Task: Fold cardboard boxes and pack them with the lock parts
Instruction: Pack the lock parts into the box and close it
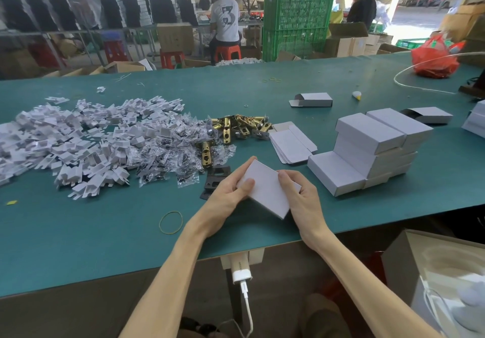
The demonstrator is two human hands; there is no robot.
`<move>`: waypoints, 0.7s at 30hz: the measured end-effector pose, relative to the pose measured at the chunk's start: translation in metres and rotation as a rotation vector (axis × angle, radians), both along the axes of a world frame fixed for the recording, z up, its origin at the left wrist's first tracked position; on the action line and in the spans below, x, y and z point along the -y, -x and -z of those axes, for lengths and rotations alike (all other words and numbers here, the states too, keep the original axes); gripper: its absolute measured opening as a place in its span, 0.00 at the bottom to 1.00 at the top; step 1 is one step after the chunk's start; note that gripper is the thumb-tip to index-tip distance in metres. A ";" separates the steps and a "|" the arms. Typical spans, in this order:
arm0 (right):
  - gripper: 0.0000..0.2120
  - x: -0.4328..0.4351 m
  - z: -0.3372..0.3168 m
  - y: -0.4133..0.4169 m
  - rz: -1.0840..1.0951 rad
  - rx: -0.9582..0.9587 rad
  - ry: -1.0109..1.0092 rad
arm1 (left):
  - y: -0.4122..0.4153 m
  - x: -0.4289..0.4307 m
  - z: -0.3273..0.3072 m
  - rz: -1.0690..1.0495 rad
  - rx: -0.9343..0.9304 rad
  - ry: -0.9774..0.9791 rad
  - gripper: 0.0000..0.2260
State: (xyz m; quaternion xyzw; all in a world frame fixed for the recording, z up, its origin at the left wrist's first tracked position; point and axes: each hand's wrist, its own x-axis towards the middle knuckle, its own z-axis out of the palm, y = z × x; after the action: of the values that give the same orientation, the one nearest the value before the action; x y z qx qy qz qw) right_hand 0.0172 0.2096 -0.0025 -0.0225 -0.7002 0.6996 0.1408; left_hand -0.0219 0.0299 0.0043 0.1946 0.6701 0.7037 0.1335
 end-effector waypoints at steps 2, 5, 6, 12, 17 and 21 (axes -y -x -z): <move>0.16 0.001 0.001 0.001 0.000 0.012 -0.038 | 0.001 0.001 0.000 0.008 0.001 -0.008 0.27; 0.19 0.000 -0.001 0.002 -0.012 0.024 -0.051 | 0.001 0.001 0.000 0.016 0.004 -0.038 0.26; 0.19 -0.001 -0.001 0.002 -0.015 0.027 -0.057 | 0.001 0.000 0.000 0.010 0.003 -0.047 0.27; 0.19 0.001 -0.001 0.004 -0.037 0.069 -0.130 | 0.006 0.000 -0.001 -0.066 0.053 -0.112 0.22; 0.34 0.014 0.001 -0.003 0.091 -0.089 -0.441 | 0.008 0.000 0.000 -0.123 0.099 -0.149 0.18; 0.36 0.015 -0.002 -0.010 0.123 -0.195 -0.996 | 0.006 0.001 0.000 -0.135 0.116 -0.162 0.18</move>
State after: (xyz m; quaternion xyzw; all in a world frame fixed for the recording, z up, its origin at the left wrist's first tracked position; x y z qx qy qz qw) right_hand 0.0269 0.1943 -0.0008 0.0717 -0.9296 0.2704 0.2399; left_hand -0.0280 0.0292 0.0042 0.1179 0.6140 0.7729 0.1082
